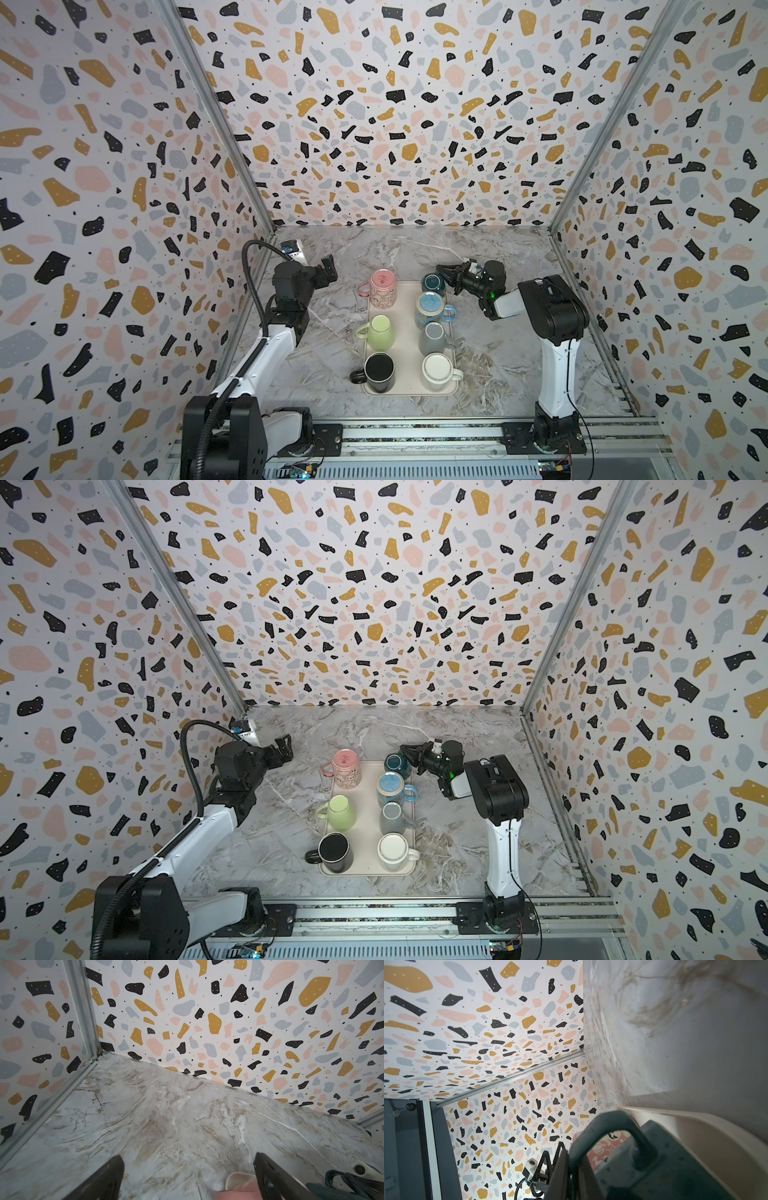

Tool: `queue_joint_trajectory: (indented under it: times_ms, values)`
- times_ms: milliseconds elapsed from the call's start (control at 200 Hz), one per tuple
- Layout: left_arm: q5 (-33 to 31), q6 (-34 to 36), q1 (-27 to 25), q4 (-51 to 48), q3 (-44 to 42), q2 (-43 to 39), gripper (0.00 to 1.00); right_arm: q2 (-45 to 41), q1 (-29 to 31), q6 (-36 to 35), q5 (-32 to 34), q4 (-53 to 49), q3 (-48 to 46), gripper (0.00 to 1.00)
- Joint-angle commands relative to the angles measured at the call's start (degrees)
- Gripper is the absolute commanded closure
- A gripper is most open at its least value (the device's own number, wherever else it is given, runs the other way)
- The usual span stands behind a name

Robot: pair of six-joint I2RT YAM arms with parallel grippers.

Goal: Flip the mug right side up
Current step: 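Close the right gripper on the dark green mug's handle and lift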

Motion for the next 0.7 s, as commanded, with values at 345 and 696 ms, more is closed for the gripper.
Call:
queue_joint_trajectory:
  times_ms: [345, 696]
  values:
    - [0.79, -0.13, -0.29, 1.02, 1.29, -2.46, 0.02, -2.49, 1.11, -9.53, -1.85, 2.45, 3.24, 1.00]
    - [2.49, -1.08, -0.29, 0.85, 3.58, -2.33, 0.03, -6.36, 1.36, -19.58, -2.30, -2.25, 7.98, 1.00]
